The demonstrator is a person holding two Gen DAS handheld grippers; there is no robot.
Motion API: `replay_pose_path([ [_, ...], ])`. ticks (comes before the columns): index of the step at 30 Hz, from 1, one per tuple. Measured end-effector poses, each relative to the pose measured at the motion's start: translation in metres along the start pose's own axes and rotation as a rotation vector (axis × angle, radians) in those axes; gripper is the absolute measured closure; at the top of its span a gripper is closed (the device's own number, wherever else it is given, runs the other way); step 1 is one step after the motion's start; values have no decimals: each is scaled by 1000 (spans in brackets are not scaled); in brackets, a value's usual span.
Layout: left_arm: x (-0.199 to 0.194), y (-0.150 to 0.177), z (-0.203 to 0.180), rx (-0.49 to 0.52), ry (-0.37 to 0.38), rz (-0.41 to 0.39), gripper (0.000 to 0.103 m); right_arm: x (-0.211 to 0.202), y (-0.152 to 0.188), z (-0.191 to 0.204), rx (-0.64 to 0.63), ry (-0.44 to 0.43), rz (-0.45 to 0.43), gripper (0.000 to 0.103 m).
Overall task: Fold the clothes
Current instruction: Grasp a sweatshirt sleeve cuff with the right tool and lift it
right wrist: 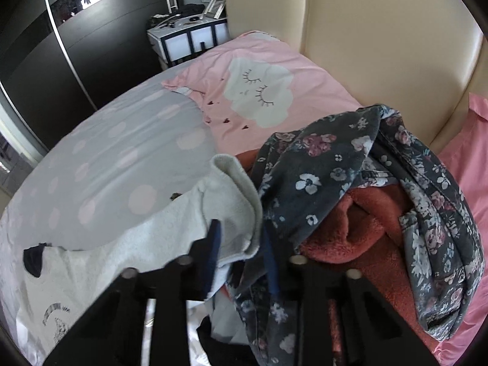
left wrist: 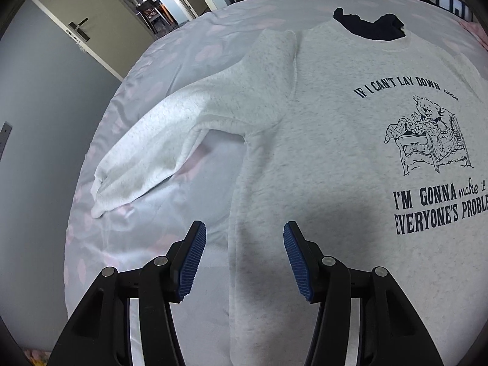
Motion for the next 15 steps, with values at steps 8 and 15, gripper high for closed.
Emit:
replay_pose_path([
  [8,-7,5,-7,12,18,-5,48,-47,-19,12,-57,18,-125,96],
  [15,-10,13,-14,-8,62,-13,48,-81,-25,-28,-40,92,-146,96],
])
Point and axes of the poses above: each gripper's, at about its wrist camera, not at the fingertips, and x roughly the way its jaws point, z to its left, y to its underside, the point moved 4 cm from there along x, roughly the way its jaws point, and after that the axes turned 1 degree about -z, right-handed, at the moved point
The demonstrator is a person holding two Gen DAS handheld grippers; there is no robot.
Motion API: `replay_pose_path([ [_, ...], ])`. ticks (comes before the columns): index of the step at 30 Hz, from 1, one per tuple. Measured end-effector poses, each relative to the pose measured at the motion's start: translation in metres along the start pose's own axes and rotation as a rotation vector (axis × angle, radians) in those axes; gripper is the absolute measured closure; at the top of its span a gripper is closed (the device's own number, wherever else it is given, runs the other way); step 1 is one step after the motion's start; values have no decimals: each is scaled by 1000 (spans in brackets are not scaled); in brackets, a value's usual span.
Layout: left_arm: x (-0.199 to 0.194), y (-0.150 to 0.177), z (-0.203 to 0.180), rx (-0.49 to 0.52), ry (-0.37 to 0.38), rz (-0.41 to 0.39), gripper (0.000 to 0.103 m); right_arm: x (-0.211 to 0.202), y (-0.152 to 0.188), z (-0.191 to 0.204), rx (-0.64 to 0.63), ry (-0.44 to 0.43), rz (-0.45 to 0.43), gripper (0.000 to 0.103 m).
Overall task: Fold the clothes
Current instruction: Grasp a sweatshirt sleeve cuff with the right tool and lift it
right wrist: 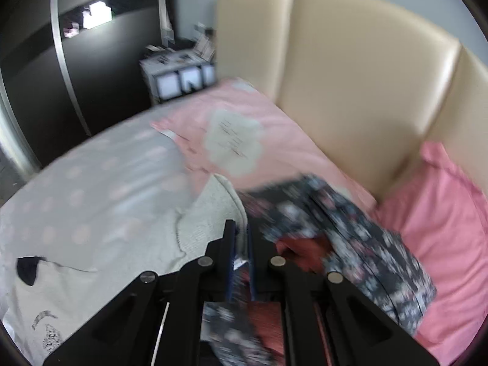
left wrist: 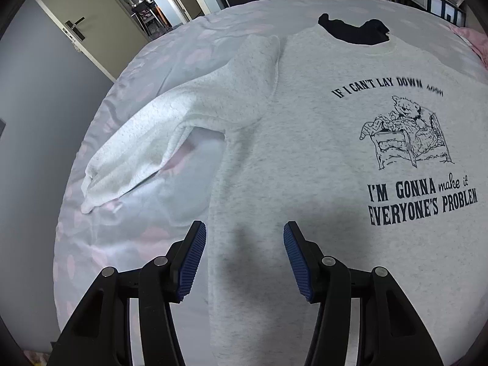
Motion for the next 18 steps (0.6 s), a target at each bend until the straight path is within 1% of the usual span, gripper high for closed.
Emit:
replay_pose_path([
  [2,3,4,-1,-1,8,23,48,3,5,-4,18,-9,8,96],
  [6,-3,4,4,14,-7,7,48,10,16,-11,53,-28,23,96],
  [10,-3,-3,16,-4,-3,5,48,17,26,-18,88,-47,38,96],
  [13,4,-12,23,-6,-5,-2,48,-15,9,11,51,-71,-25,96],
  [16,13,-21,33,-15,-12,-32,48,-52,-12,56,-4,-95,-104,96],
  [18,19,-25,43,-35,-6,-55,48,-76,-24,93,-48,-102,-148,96],
])
Point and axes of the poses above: each gripper's, at about its wrist camera, not at the fingertips, and x roughly the way its jaws point, z to its left, y to its underside, the point moved 4 cm from there along x, roughly the way its jaws point, and after that the axes turned 1 degree about -z, right-handed, at the moved point
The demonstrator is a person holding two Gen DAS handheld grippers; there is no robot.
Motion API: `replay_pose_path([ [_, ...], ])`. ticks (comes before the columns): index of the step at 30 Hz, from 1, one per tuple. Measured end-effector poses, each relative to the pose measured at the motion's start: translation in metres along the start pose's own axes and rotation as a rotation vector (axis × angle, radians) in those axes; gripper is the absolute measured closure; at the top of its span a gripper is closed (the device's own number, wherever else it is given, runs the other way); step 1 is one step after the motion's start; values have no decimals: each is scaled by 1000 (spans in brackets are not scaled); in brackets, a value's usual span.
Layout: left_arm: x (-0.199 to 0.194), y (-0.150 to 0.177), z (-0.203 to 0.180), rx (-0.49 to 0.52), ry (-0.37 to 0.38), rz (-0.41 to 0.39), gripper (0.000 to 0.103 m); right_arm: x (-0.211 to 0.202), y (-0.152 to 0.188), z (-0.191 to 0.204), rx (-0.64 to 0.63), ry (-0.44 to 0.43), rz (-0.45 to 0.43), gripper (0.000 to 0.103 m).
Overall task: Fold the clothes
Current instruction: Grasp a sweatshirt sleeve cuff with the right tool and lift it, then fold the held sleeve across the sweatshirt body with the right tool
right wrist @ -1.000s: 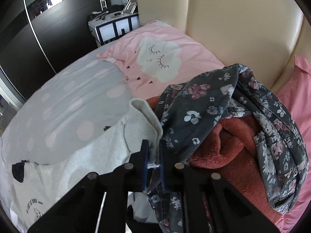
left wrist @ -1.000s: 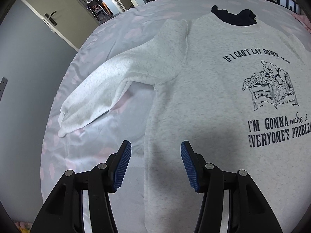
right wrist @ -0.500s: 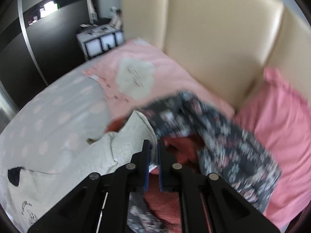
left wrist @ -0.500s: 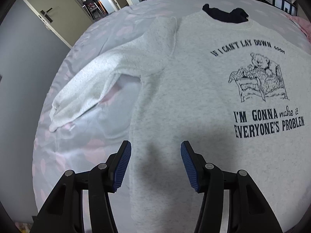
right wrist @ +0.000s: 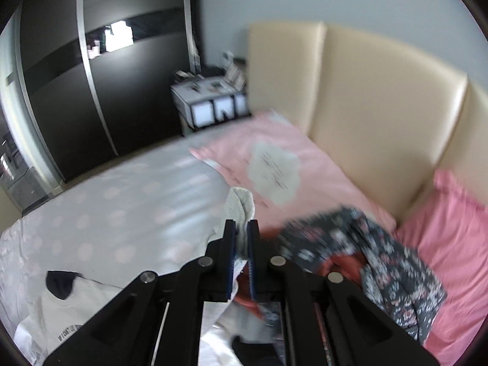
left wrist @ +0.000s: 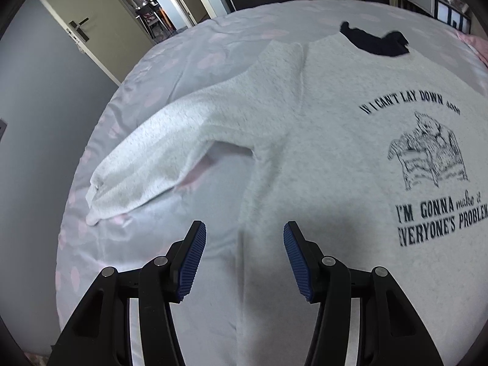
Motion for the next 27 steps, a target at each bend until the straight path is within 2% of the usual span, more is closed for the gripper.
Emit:
replay_pose_path([
  [4,20,2,30,-78,9,-51,48,-39,-26,87,-110,-19,-79,96],
  [7,39,13,49,-112,6,-47,48,-68,-37,164,-209,-32,-132,96],
  [9,53,18,56,-85,7,-31,48,-86,-38,216,-267,-47,-154,96],
  [11,60,18,61,-41,-36,-46,48,-102,-33,268,-320,-68,-170,96],
  [15,63,12,66,-1,-115,-77,48,-120,0,364,-428,-129,-160,96],
  [20,65,6,72,49,-206,-108,48,-103,75,430,-476,-233,-71,96],
  [23,59,5,74,55,-218,-106,48,-93,120,469,-503,-295,-17,96],
  [27,51,5,82,26,-186,-120,48,-79,181,521,-539,-379,56,96],
])
Point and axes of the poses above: each gripper's, at about its wrist camera, not at the fingertips, and x roughly the way its jaws point, z to its left, y to its underside, the point moved 4 cm from there along x, roughly the way its jaws point, and after that the axes turned 1 degree about -z, right-handed, at the moved point
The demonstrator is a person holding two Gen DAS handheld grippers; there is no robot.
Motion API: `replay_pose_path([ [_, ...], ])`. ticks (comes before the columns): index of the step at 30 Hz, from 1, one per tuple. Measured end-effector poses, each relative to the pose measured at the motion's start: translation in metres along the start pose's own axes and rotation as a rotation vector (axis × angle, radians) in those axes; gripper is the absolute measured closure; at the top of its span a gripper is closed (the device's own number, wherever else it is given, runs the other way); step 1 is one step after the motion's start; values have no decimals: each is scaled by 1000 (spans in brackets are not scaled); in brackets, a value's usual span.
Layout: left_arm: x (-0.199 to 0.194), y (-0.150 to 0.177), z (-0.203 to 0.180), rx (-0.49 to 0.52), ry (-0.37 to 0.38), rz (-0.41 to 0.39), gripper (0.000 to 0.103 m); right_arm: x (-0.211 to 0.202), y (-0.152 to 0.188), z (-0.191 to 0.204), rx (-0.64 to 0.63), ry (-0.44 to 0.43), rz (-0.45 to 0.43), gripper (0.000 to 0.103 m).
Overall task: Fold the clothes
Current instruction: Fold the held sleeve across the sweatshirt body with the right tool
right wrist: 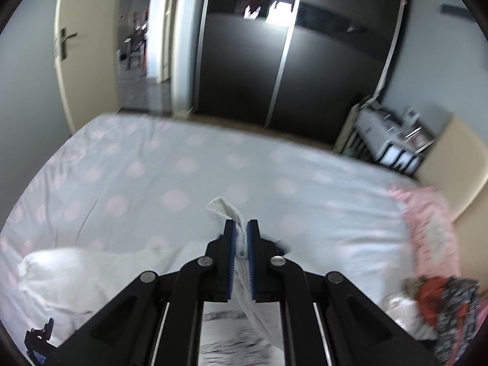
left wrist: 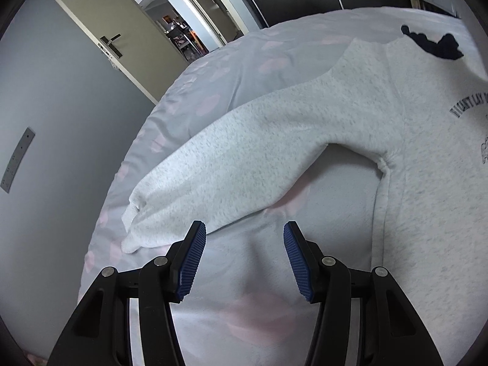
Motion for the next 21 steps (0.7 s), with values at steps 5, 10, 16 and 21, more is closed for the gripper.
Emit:
replay_pose_path([
  [5,11,1,16,-74,0,43,48,45,37,78,-21,-123,77,96],
  [10,26,6,33,-176,42,109,48,80,93,126,-24,-237,184,96],
  [16,37,10,37,-223,73,151,48,95,122,144,0,-336,270,92],
  [21,38,14,34,-227,108,168,48,77,117,137,-28,-372,263,89],
])
Point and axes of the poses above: each gripper's, at about its wrist camera, not at the fingertips, and x roughly the way its jaws point, z to its left, y to its underside, the point moved 4 cm from there along x, roughly the way its jaws point, and after that the axes turned 1 degree about -z, right-handed, at the moved point
